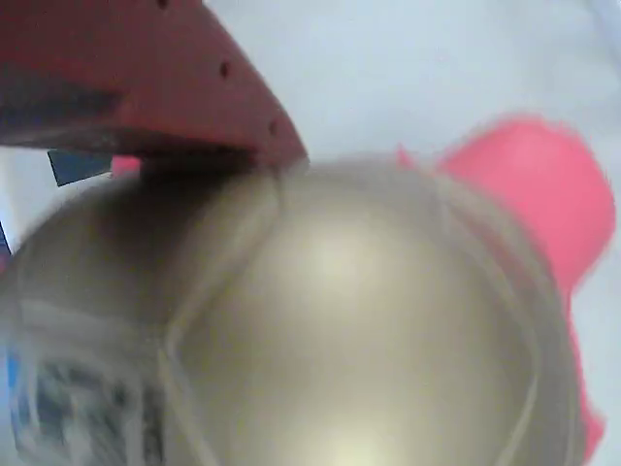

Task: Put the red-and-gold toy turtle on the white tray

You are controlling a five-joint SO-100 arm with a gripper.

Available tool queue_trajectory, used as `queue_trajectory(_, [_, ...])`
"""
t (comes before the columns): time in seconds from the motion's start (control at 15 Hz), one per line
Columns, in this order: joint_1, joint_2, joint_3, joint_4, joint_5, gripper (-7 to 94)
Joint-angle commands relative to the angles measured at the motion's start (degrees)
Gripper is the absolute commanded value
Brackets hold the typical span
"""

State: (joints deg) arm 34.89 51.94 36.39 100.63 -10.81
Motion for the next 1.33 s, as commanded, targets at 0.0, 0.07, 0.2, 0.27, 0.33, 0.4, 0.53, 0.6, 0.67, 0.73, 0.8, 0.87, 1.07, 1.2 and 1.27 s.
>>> queue_trajectory(0.0, [0.7, 2.64, -2.02, 0.53, -0.35, 56])
queue_trajectory(0.07, [0.7, 2.72, -2.02, 0.62, -0.35, 56])
queue_trajectory(0.2, [0.7, 2.72, -1.93, 0.62, -0.35, 56])
queue_trajectory(0.27, [0.7, 2.72, -1.85, 0.62, -0.35, 56])
queue_trajectory(0.33, [0.7, 3.08, -1.85, 0.62, 0.18, 45])
queue_trajectory(0.4, [0.7, 4.13, -2.46, 0.53, 1.67, 20])
queue_trajectory(0.53, [0.62, 6.77, -9.67, 0.62, 5.71, 0])
queue_trajectory(0.6, [0.44, 7.12, -16.0, 0.62, 8.09, 0])
queue_trajectory(0.67, [-0.09, 7.21, -22.32, 0.62, 10.28, 0])
queue_trajectory(0.73, [-0.88, 8.53, -26.1, 0.0, 12.48, 0])
queue_trajectory(0.8, [-1.85, 11.16, -26.72, -2.46, 14.41, 0])
queue_trajectory(0.87, [-2.9, 14.85, -24.35, -5.71, 16.52, 0])
queue_trajectory(1.07, [-7.56, 34.37, 2.72, -17.4, 18.11, 0])
queue_trajectory(1.2, [-12.48, 49.22, 23.47, -23.03, 17.84, 0])
queue_trajectory(1.27, [-15.64, 55.9, 33.4, -25.4, 17.14, 0])
